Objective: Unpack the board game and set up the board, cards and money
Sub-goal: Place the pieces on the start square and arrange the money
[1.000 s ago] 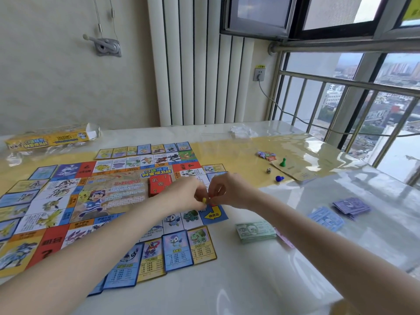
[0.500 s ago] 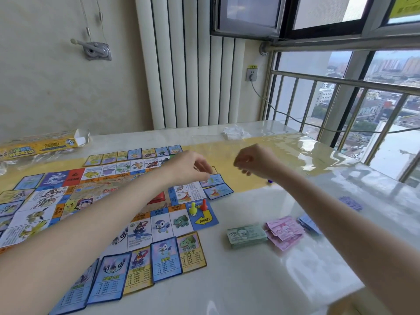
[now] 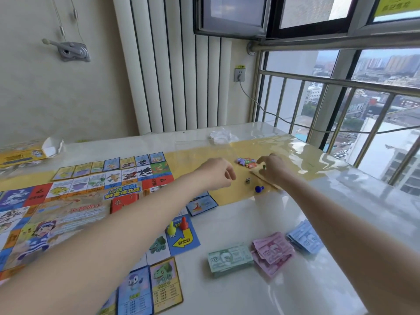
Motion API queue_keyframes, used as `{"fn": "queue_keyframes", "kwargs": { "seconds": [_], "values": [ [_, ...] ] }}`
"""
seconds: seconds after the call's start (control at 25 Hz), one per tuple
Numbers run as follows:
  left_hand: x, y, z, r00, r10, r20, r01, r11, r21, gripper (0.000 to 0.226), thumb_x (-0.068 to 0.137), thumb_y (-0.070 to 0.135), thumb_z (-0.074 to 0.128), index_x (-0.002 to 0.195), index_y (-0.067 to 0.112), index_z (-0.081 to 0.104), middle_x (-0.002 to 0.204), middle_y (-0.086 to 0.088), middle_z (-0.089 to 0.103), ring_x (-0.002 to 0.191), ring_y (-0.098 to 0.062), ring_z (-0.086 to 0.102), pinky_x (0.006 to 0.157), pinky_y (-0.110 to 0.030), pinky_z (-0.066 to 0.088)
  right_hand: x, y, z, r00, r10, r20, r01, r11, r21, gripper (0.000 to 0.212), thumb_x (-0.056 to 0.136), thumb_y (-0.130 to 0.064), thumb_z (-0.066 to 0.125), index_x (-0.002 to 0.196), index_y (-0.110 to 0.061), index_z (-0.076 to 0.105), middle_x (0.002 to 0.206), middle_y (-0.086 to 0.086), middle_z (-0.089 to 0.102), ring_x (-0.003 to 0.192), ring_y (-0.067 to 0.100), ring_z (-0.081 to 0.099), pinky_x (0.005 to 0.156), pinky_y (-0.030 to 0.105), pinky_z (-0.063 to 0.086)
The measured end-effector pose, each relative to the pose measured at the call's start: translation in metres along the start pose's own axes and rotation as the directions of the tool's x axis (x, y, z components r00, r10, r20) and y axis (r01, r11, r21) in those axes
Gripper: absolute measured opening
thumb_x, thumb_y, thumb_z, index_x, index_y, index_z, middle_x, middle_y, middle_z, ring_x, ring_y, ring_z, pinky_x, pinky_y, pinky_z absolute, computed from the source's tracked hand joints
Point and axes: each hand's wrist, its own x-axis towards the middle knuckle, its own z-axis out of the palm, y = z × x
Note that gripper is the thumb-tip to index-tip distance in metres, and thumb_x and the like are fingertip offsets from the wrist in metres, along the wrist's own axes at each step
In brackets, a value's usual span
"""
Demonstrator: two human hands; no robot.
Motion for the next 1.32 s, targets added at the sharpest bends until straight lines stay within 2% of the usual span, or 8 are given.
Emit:
{"fn": "queue_keyframes", "kwargs": {
  "seconds": [0.12,0.24,0.32,0.52,0.64,0.84,1.08,1.32],
  "values": [
    [0.027,0.017,0.01,0.999,0.046,-0.005,-0.046,0.998,0.051,0.029,0.092,0.01,0.05,0.118,0.016,0.061,0.124,-0.007,0.056,0.111,-0.021,0.054,0.087,-0.027,0.044,0.0,0.004,0.0,1.0,-0.013,0.024,0.013,1.0,0.019,0.018,0.086,-0.005,0.053,0.095,-0.007,0.068,0.106,0.013,0.064,0.093,0.027,0.058,0.068,0.024,0.043],
    [0.051,0.027,0.029,0.996,0.063,0.068,-0.074,0.983,0.17,0.038,0.095,0.009,0.043,0.13,0.021,0.052,0.138,-0.009,0.045,0.125,-0.026,0.043,0.094,-0.029,0.039,-0.008,0.01,-0.022,0.995,-0.054,0.08,0.047,0.995,0.089,0.011,0.082,-0.003,0.06,0.088,-0.004,0.069,0.08,0.008,0.066,0.059,0.013,0.057,0.048,0.012,0.04],
    [0.06,0.029,0.039,0.994,0.053,0.091,-0.072,0.973,0.218,0.041,0.095,0.004,0.038,0.129,0.02,0.054,0.137,-0.012,0.047,0.122,-0.028,0.046,0.093,-0.029,0.04,-0.016,0.012,-0.039,0.974,-0.121,0.193,0.113,0.992,0.054,0.011,0.08,-0.006,0.064,0.088,-0.006,0.07,0.074,0.008,0.067,0.05,0.007,0.054,0.048,0.01,0.041],
    [0.059,0.031,0.041,0.997,0.077,0.02,-0.079,0.957,0.28,0.028,0.092,0.002,0.046,0.113,0.006,0.065,0.122,-0.013,0.058,0.112,-0.029,0.054,0.087,-0.027,0.042,-0.034,0.01,-0.032,0.913,-0.199,0.357,0.165,0.979,0.124,0.021,0.078,-0.004,0.065,0.097,-0.015,0.068,0.077,-0.002,0.059,0.051,0.01,0.054,0.05,0.013,0.046],
    [0.044,0.026,0.027,0.994,0.11,-0.014,-0.103,0.961,0.259,0.023,0.09,0.005,0.053,0.105,0.013,0.068,0.117,-0.01,0.06,0.105,-0.027,0.057,0.08,-0.027,0.043,-0.038,0.011,-0.026,0.928,-0.205,0.31,0.17,0.976,0.138,0.015,0.08,-0.009,0.066,0.094,-0.012,0.069,0.074,-0.002,0.059,0.049,0.01,0.052,0.043,0.008,0.04],
    [-0.004,0.009,-0.002,0.992,0.117,-0.039,-0.11,0.982,0.155,0.024,0.086,0.012,0.062,0.11,0.016,0.06,0.101,-0.002,0.066,0.093,-0.017,0.06,0.077,-0.027,0.046,-0.047,-0.02,-0.032,0.945,-0.264,0.196,0.216,0.948,0.234,0.007,0.074,-0.013,0.073,0.075,-0.015,0.066,0.061,-0.001,0.06,0.042,0.002,0.048,0.046,0.017,0.039],
    [-0.084,-0.017,-0.027,0.988,0.101,-0.12,-0.086,0.988,0.125,0.014,0.084,0.013,0.064,0.097,0.011,0.068,0.093,-0.001,0.067,0.084,-0.012,0.06,0.075,-0.024,0.049,-0.084,-0.088,-0.031,0.81,-0.544,0.22,0.502,0.836,0.222,0.007,0.075,-0.015,0.072,0.08,-0.011,0.07,0.056,-0.012,0.055,0.044,-0.001,0.047,0.045,0.01,0.032],
    [-0.135,-0.049,-0.009,0.988,0.151,0.038,-0.155,0.944,0.293,0.019,0.089,0.021,0.06,0.106,0.022,0.068,0.098,0.008,0.061,0.083,-0.001,0.052,0.067,-0.011,0.037,-0.114,-0.12,-0.029,0.667,-0.56,0.492,0.587,0.801,0.115,0.012,0.08,-0.019,0.067,0.082,-0.008,0.072,0.059,-0.011,0.06,0.055,0.006,0.049,0.042,0.005,0.032]
  ]
}}
